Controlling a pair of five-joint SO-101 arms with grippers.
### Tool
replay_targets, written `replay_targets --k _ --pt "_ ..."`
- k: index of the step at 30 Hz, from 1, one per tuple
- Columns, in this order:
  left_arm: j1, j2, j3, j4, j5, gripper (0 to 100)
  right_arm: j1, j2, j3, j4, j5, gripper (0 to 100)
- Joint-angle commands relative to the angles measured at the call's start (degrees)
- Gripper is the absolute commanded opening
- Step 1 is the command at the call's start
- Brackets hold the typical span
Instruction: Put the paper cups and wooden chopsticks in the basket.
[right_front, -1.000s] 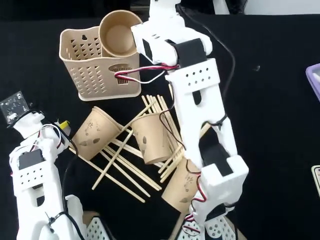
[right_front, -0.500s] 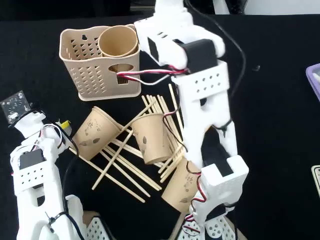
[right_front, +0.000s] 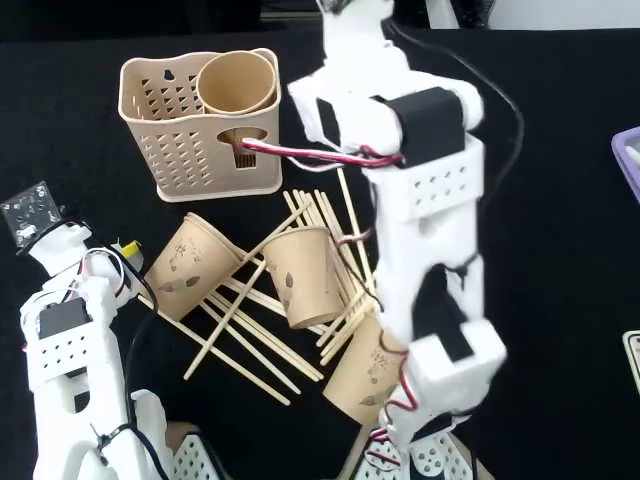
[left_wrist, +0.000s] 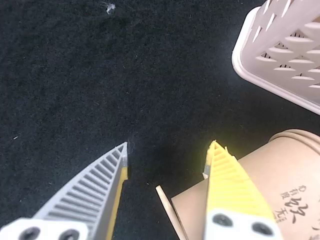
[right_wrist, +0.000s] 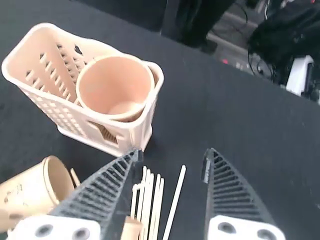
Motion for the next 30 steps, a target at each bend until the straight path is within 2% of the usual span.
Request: replay_targets --k 1,7,13,21,30 --pt "0.4 -1.1 -0.4 -0.9 -0.1 25 1.5 -13.3 16.0 1.8 3.8 19.8" --pt "0.7 -1.1 -0.4 -1.0 0.0 25 7.4 -34.7 51.8 1.1 13.1 19.8" --pt "0.7 -1.1 -0.4 -1.0 0.1 25 9.2 -44.1 78.0 -2.1 25.0 19.8" --pt "0.7 -1.1 -0.4 -1.0 0.1 25 9.1 -43.2 86.0 1.3 35.8 19.8" --pt "0.7 -1.1 -0.4 -1.1 0.2 25 9.1 -32.5 89.2 1.8 48.4 19.8"
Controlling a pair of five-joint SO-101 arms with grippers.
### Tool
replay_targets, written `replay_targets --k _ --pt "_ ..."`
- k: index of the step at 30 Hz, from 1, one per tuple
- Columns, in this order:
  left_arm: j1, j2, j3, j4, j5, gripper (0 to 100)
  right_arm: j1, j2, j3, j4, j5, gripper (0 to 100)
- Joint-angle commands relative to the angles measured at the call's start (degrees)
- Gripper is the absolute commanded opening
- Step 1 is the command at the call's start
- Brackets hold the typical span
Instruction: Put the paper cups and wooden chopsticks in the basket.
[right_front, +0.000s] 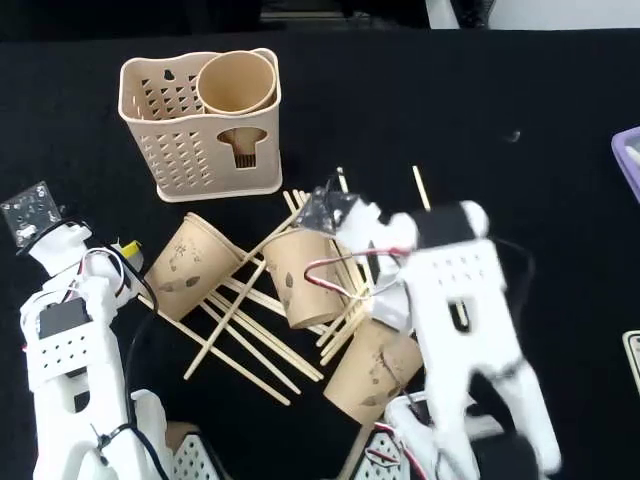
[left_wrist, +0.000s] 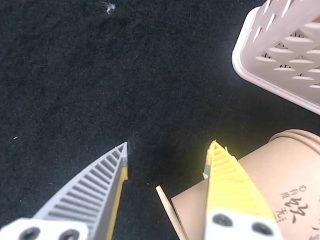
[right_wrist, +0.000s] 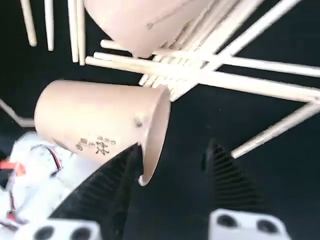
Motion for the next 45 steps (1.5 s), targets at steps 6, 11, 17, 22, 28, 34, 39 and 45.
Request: replay_targets --k 6,11,17,22,28,34,39,45 --pt "0.7 -1.1 -0.4 -1.2 0.2 25 0.6 9.7 1.6 1.8 7.5 19.7" --pt "0.7 -1.1 -0.4 -1.2 0.2 25 0.3 10.6 2.9 1.9 9.1 17.1" --pt "0.7 -1.1 -0.4 -1.3 0.2 25 -0.7 10.4 4.9 1.9 13.4 1.7" --pt "0.6 -1.1 -0.4 -1.3 0.2 25 2.8 5.7 1.7 1.9 14.1 1.1" --pt "0.7 -1.1 -0.4 -1.3 0.2 25 5.3 -4.9 -2.0 2.0 14.1 1.1" --pt "0.7 -1.1 -0.4 -1.3 0.2 25 5.4 -13.7 -4.8 2.0 14.1 1.1" --pt "0.7 -1.1 -0.4 -1.3 0.2 25 9.7 -17.0 -10.1 1.8 14.7 1.1" --pt "0.7 -1.1 -0.4 -1.3 0.2 25 20.3 -13.7 -12.3 -2.1 20.5 1.1"
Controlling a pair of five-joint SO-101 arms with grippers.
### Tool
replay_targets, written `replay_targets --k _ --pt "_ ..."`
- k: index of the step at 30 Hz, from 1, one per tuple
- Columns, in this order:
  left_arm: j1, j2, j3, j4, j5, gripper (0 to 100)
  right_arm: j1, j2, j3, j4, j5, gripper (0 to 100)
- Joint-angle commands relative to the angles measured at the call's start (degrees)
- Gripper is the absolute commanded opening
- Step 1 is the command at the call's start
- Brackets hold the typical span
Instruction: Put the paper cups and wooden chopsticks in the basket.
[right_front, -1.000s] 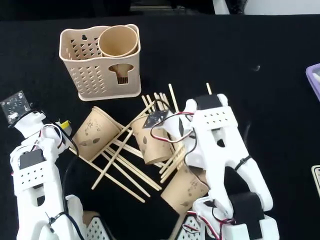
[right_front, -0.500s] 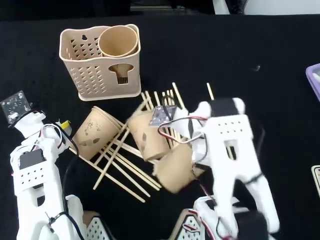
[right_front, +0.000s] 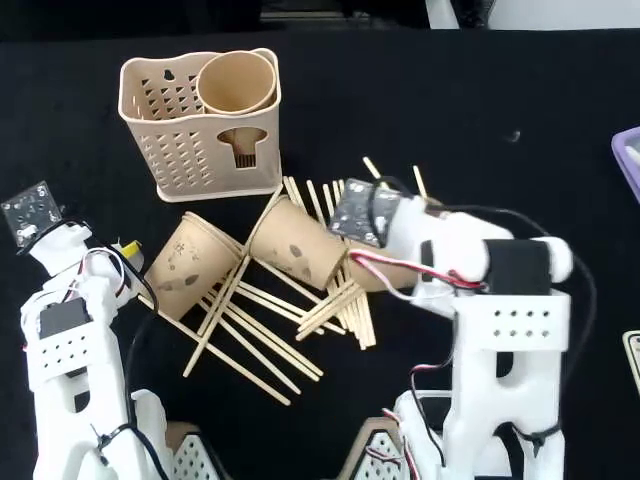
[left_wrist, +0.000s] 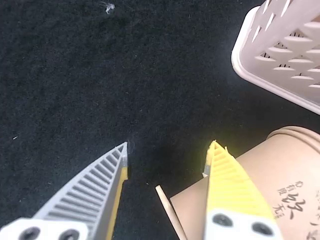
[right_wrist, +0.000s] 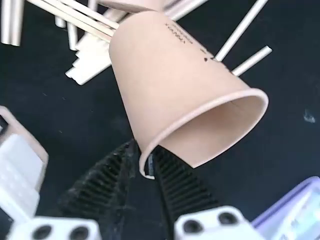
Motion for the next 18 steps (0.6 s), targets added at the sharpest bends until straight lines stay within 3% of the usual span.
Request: replay_targets --k 1,9,18 --pt "0.7 -1.1 -0.4 -1.3 0.2 25 7.9 2.8 -2.9 -3.3 4.0 1.1" --pt "0.7 -1.1 -0.4 -1.3 0.2 25 26.0 13.5 -3.2 -20.0 5.6 1.1" --pt "0.7 -1.1 -0.4 -1.3 0.2 25 33.2 20.9 -3.2 -20.6 5.6 1.1"
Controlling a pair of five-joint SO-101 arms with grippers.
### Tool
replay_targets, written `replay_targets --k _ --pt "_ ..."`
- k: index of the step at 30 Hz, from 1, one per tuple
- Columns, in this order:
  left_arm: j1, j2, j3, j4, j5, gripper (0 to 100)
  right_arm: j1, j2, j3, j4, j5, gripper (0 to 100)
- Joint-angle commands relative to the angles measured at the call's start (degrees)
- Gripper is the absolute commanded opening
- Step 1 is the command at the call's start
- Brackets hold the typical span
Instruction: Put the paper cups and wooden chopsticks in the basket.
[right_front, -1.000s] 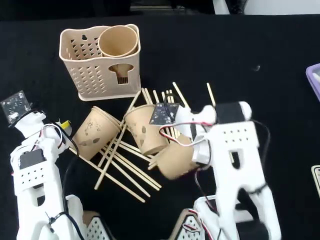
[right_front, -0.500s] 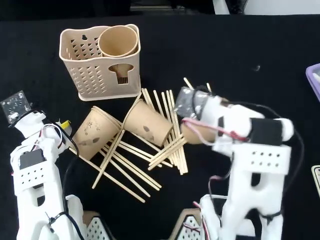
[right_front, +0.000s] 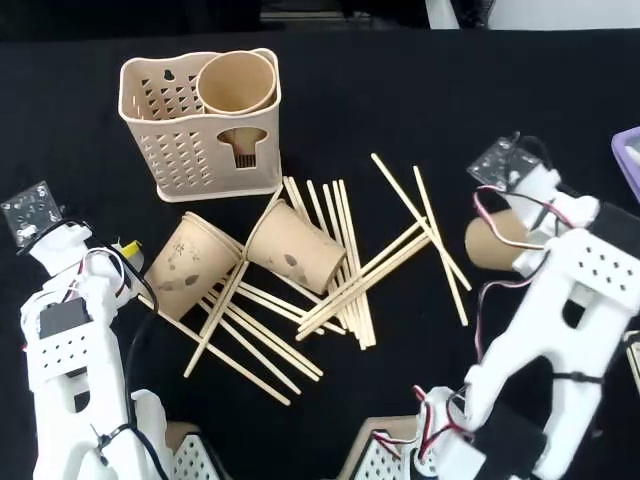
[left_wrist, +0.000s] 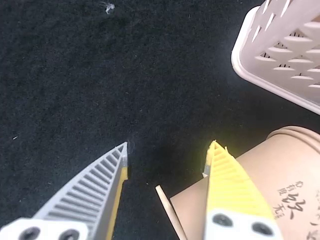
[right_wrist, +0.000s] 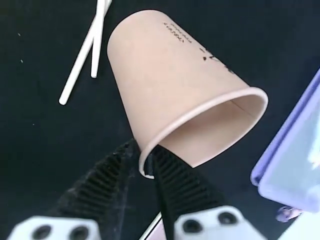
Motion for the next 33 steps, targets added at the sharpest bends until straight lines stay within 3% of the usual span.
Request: replay_targets --k 1,9,14,22,26,33 --pt "0.7 -1.1 -0.4 -1.3 0.2 25 1.9 1.5 -2.9 -1.1 0.9 1.1" --pt "0.7 -1.1 -0.4 -1.3 0.2 25 0.0 4.8 -2.6 -1.1 0.4 2.1" --pt "0.7 -1.1 -0.4 -1.3 0.2 25 -1.8 4.8 -1.7 -1.1 -2.9 11.9" --pt "0.7 -1.1 -0.4 -1.3 0.2 25 -8.2 4.8 1.7 -1.3 -3.3 1.7" --pt "0.7 -1.1 -0.4 -1.3 0.2 25 -9.9 4.7 1.5 -1.8 -6.0 1.1" --pt "0.7 -1.1 -0.4 -1.3 0.2 25 -9.2 3.2 -11.0 1.7 -11.3 1.1"
